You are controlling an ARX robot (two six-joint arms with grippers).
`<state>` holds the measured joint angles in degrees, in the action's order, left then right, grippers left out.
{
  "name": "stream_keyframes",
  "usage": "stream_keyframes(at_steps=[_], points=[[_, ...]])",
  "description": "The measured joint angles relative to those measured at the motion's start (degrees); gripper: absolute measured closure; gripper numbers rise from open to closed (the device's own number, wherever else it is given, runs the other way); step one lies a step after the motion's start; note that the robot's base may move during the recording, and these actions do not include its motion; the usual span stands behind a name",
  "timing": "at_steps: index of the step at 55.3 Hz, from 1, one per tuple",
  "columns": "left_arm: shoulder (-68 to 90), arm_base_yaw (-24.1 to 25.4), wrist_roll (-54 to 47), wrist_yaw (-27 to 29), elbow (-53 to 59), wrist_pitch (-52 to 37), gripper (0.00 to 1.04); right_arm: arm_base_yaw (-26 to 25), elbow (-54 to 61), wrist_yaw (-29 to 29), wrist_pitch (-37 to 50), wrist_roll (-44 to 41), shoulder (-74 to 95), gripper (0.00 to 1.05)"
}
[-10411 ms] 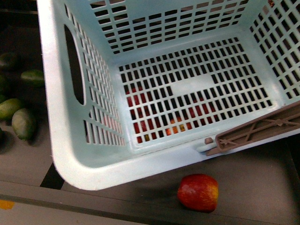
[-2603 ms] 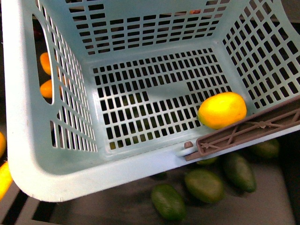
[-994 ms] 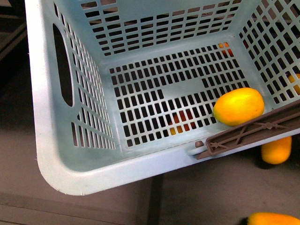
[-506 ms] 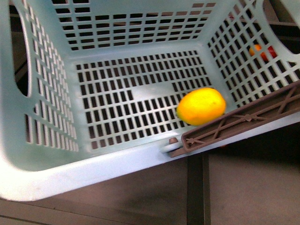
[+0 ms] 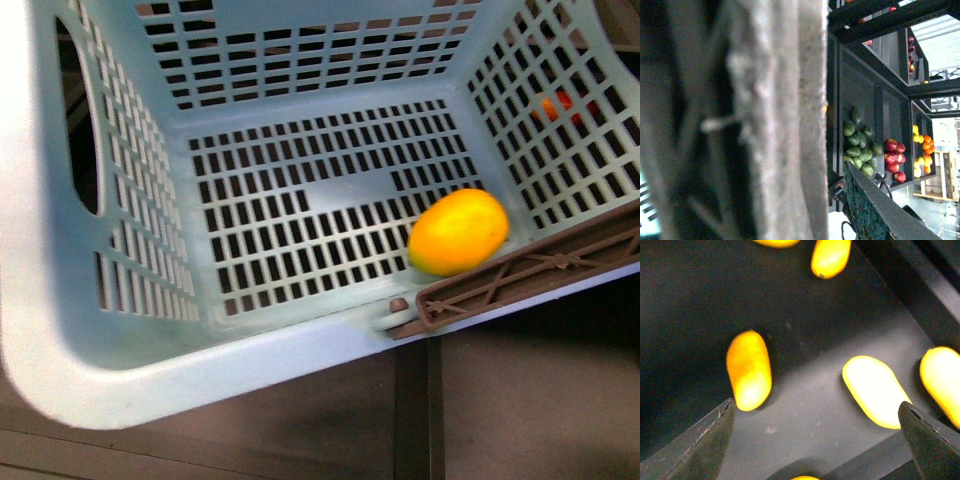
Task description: Pick lemon and mango into basket
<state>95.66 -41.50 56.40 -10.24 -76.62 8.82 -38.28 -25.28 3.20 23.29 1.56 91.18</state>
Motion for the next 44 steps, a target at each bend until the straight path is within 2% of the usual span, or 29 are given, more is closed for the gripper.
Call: stream_keyframes(at_steps=[7, 15, 30, 44], points=[[0.0, 0.0, -0.2, 0.1, 0.0, 0.0, 0.77, -1.7, -4.1, 1.4, 5.2, 0.0, 16.5, 0.09], [0.0, 0.0, -0.2, -0.3, 0.0, 0.0, 0.77, -0.3, -8.0, 1.2, 8.5, -0.2, 29.0, 0.09], [0.0, -0.1, 0.0, -0.9, 0.0, 0.0, 0.77, 6.2, -14.8, 1.5, 9.9, 2.1, 37.4, 0.09], [0.0, 0.0, -0.1, 0.0, 0.0, 0.0, 0.77, 8.3, -19.3, 0.4, 10.1, 3.8, 42.7, 0.09]])
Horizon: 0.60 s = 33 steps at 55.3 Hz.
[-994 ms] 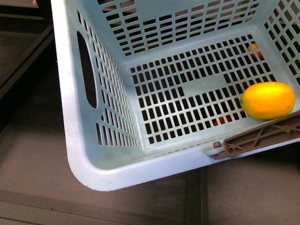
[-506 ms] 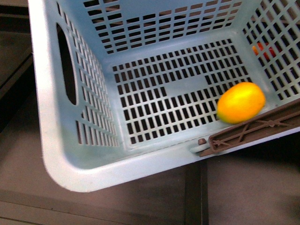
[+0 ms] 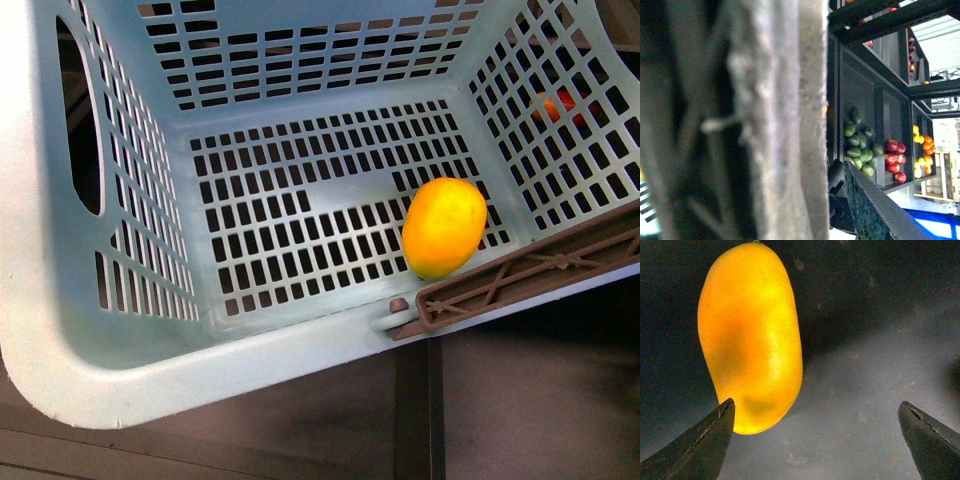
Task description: Pick lemon and mango into basket
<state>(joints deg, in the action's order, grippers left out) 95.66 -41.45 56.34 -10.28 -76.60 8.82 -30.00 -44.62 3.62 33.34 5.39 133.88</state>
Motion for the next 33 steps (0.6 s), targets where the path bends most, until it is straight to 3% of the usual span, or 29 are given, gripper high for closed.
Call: stream_keyframes(at_steps=[14, 33], points=[[0.0, 0.0, 0.0, -0.5, 0.0, 0.0, 0.77, 2.9, -2.8, -1.7, 3.6, 1.0, 6.2, 0.09], [0.0, 0.0, 0.1, -0.5, 0.0, 0.0, 0.77, 2.6, -5.4, -2.4, 5.4, 5.9, 9.6, 0.09]])
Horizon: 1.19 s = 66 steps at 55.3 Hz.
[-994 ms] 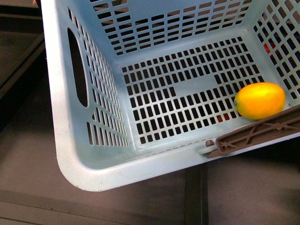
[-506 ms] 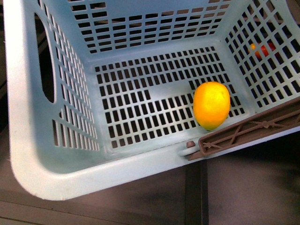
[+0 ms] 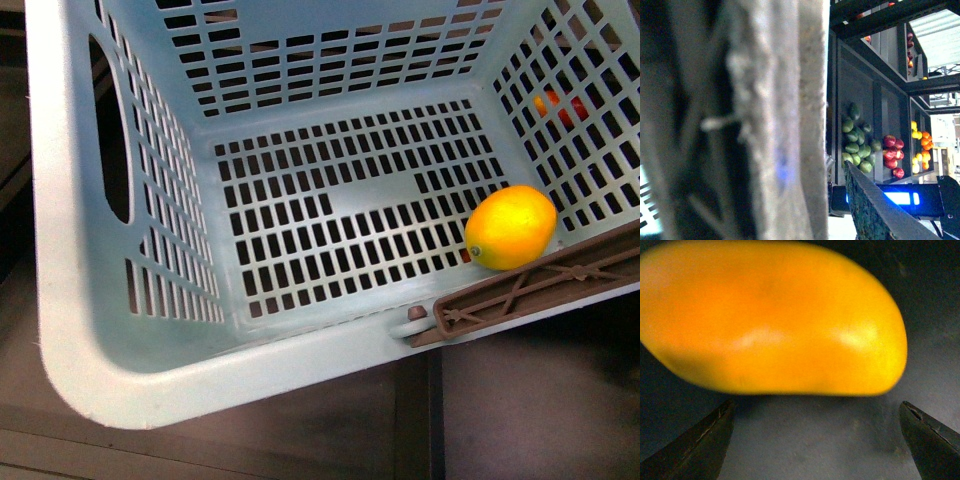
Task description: Pick lemon and mango into basket
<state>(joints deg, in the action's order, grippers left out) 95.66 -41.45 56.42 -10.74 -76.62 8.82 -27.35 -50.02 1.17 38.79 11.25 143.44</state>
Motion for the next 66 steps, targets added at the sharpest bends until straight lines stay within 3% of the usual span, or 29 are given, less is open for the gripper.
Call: stream_keyframes(at_steps=[31, 66], points=[[0.0, 0.0, 0.0, 0.0, 0.0, 0.0, 0.77, -1.7, -6.4, 2.5, -4.9, 1.5, -1.4, 0.09], [0.0, 0.0, 0.0, 0.0, 0.0, 0.0, 0.77, -0.9, -8.8, 1.4, -5.1, 1.4, -0.5, 0.09]])
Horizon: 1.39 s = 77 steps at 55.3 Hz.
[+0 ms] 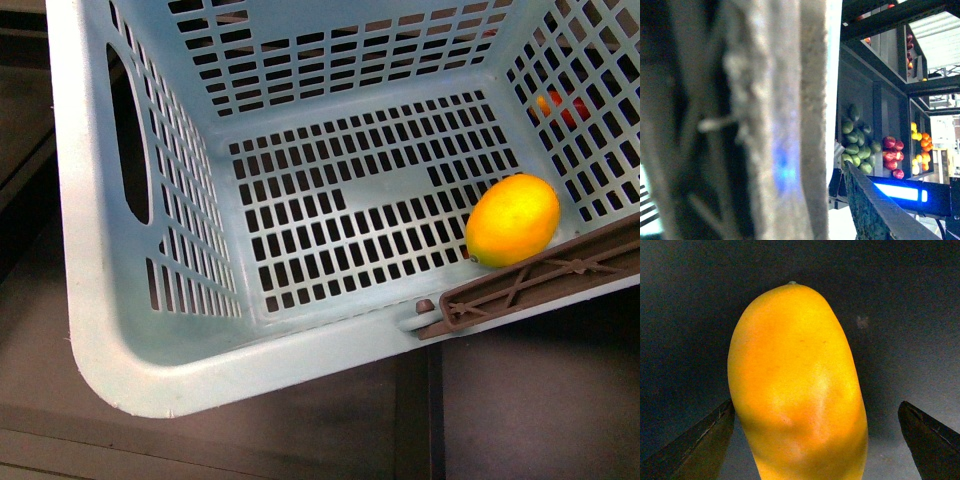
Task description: Pick lemon and mango into basket
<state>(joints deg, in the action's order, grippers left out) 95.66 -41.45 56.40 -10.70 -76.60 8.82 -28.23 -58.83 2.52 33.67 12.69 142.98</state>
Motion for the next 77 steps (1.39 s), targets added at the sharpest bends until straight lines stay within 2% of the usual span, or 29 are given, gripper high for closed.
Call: stream_keyframes(at_steps=[7, 11, 19, 24, 33, 42, 50, 59, 64, 70, 77], points=[[0.0, 0.0, 0.0, 0.0, 0.0, 0.0, 0.77, 0.3, -0.2, 0.2, 0.0, 0.0, 0.5, 0.22], [0.0, 0.0, 0.0, 0.0, 0.0, 0.0, 0.77, 0.3, -0.1, 0.4, 0.0, 0.0, 0.6, 0.34], [0.0, 0.0, 0.0, 0.1, 0.0, 0.0, 0.77, -0.1, 1.2, 0.6, 0.4, -1.0, 0.3, 0.47], [0.0, 0.0, 0.0, 0.1, 0.0, 0.0, 0.77, -0.8, 4.4, 2.2, 0.4, -3.5, -2.1, 0.48], [0.0, 0.0, 0.0, 0.1, 0.0, 0.0, 0.77, -2.8, 12.4, 9.2, 0.1, -8.7, -12.3, 0.48], [0.0, 0.0, 0.0, 0.0, 0.0, 0.0, 0.77, -5.7, 19.8, 19.6, -2.9, -15.2, -26.2, 0.48], [0.0, 0.0, 0.0, 0.0, 0.0, 0.0, 0.77, -9.1, 24.6, 30.2, -9.7, -20.0, -39.6, 0.48], [0.0, 0.0, 0.0, 0.1, 0.0, 0.0, 0.77, -12.4, 27.3, 42.5, -19.7, -21.3, -59.2, 0.48], [0.0, 0.0, 0.0, 0.0, 0.0, 0.0, 0.77, -12.5, 28.0, 46.9, -22.1, -19.6, -68.1, 0.48], [0.0, 0.0, 0.0, 0.1, 0.0, 0.0, 0.77, -10.0, 28.9, 47.3, -22.3, -15.2, -76.3, 0.48], [0.0, 0.0, 0.0, 0.1, 0.0, 0.0, 0.77, -4.2, 29.6, 43.2, -20.9, -9.9, -82.1, 0.48]])
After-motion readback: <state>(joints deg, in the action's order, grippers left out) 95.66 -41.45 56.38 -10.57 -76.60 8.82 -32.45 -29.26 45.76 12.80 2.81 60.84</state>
